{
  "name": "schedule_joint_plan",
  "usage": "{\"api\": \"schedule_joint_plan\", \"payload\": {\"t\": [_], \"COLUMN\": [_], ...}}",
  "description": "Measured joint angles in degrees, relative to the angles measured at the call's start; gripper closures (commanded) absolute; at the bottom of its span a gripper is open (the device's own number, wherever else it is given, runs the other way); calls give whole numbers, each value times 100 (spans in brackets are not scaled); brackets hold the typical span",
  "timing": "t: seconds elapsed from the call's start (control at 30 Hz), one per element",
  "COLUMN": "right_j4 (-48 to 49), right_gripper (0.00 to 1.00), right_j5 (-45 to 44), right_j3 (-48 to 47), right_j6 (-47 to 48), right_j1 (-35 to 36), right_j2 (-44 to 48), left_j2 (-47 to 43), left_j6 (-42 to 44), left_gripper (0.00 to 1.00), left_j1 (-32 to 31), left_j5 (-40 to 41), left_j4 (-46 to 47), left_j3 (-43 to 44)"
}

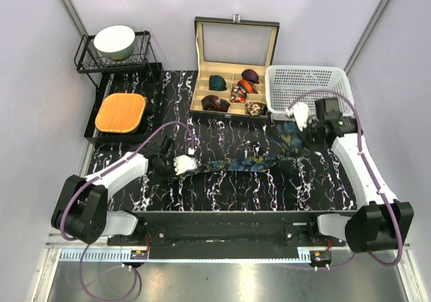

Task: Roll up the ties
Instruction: Flatten out the tie at the center of the board.

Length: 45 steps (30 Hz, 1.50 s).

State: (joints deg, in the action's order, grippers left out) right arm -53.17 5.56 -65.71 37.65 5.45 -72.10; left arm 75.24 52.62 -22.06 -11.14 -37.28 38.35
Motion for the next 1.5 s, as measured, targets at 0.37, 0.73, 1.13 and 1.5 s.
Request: {"api": "schedule_joint_plan", "payload": {"t": [0.37,0.73,1.13,1.5], "right_j4": [619,232,-1416,-1360], "right_gripper": [66,46,35,56], "right_j5": [-387,-297,-144,-28], "right_j3": [2380,1394,396,887], "right_j6": [1615,2225,2688,2350], "right_j1": [-1008,-2736,-3622,-3620], "right_j2": [-103,-697,-1259,-1589], "left_j2": [116,251,94,-1132], "left_j6": [-398,-490,-367,-92], "left_gripper": [100,100,38,1], "left_j1": [39,39,42,-98], "left_j5": [407,426,306,-918], "left_j4": [404,452,343,-350], "left_j3": [-114,-15,-90,190]}}
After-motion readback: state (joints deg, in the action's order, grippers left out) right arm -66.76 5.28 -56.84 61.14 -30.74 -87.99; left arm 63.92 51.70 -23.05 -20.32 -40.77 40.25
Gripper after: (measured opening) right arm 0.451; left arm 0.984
